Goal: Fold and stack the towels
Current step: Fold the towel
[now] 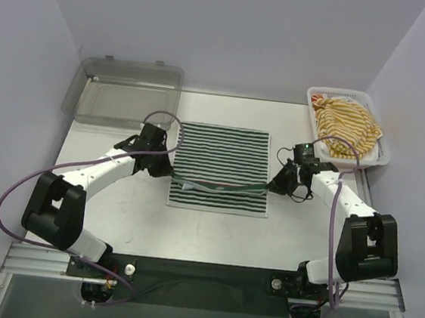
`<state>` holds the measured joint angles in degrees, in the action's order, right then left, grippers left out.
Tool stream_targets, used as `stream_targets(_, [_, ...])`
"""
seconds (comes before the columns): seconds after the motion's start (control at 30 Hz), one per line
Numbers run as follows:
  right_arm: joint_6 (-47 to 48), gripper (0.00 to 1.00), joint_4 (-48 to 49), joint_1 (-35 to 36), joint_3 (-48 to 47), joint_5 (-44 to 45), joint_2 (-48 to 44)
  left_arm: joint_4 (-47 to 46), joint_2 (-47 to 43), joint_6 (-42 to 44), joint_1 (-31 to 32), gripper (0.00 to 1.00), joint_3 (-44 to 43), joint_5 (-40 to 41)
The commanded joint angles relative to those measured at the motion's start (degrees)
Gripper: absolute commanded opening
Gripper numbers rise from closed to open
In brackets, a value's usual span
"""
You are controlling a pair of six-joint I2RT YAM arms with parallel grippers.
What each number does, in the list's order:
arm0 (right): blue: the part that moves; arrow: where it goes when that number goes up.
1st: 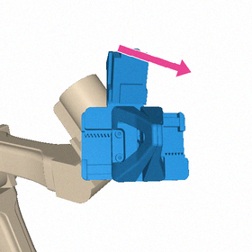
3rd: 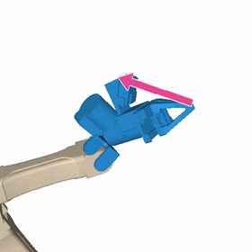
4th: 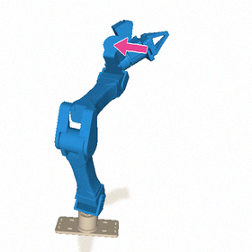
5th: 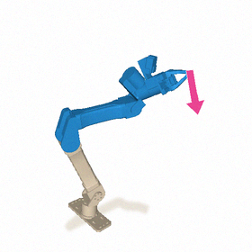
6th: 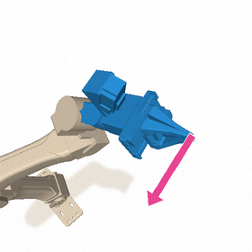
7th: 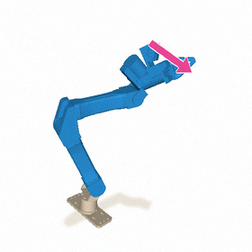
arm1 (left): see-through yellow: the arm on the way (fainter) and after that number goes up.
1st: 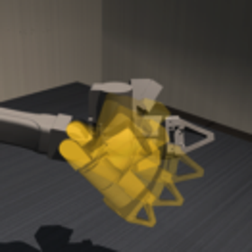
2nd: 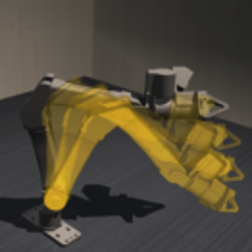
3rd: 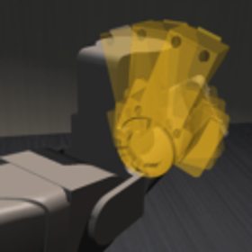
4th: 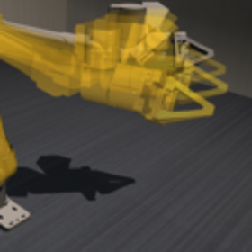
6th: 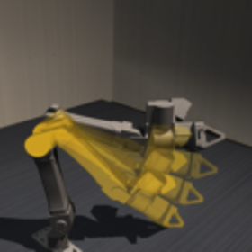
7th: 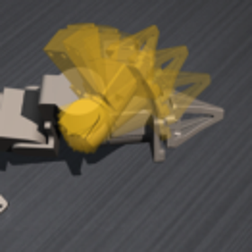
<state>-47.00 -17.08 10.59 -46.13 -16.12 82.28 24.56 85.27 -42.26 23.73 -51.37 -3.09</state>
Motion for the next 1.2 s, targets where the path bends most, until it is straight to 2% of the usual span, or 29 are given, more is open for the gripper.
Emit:
stream_targets(0.0, [2.44, 0.0, -5.32, -0.75, -7.3, 2.85, -2.47, 3.21, -0.19, 3.06, -0.96, 0.0, -7.85, 1.25])
stream_targets(0.1, [3.85, 0.0, -8.66, -0.92, -10.82, 3.11, -5.45, 5.5, -2.74, 3.41, -1.05, 0.0, -11.2, 0.81])
stream_targets(0.23, [3.76, 0.0, -10.78, -1.01, -10.22, 3.46, -10.81, 7.43, -9.4, 2.45, -1.05, 0.0, -11.47, 0.37])
stream_targets(0.43, [3.06, 0.0, -10.96, -0.75, -2.84, 2.41, -17.06, 6.91, -16.44, 0.16, -0.96, 0.0, -3.84, -1.91])
stream_targets(0.5, [3.06, 0.0, -10.69, -0.57, 0.94, 2.76, -18.03, 5.07, -17.33, -0.36, -0.87, 0.0, 1.17, -2.18])
stream_targets(0.73, [2.71, 0.0, -4.29, -0.48, 9.47, 1.44, -13.03, -2.39, -12.96, -2.3, 0.97, 0.0, 11.02, -4.64])
stream_targets(0.93, [3.58, 0.0, -1.73, -0.39, 11.5, 2.4, -8.19, -4.69, -7.67, -2.74, 4.74, 0.0, 13.23, -2.89])
stream_targets(1.17, [4.29, 0.0, -0.67, -0.48, 12.2, 3.55, -5.47, -5.84, -6.17, -3.27, 5.45, 0.0, 15.16, -0.87])
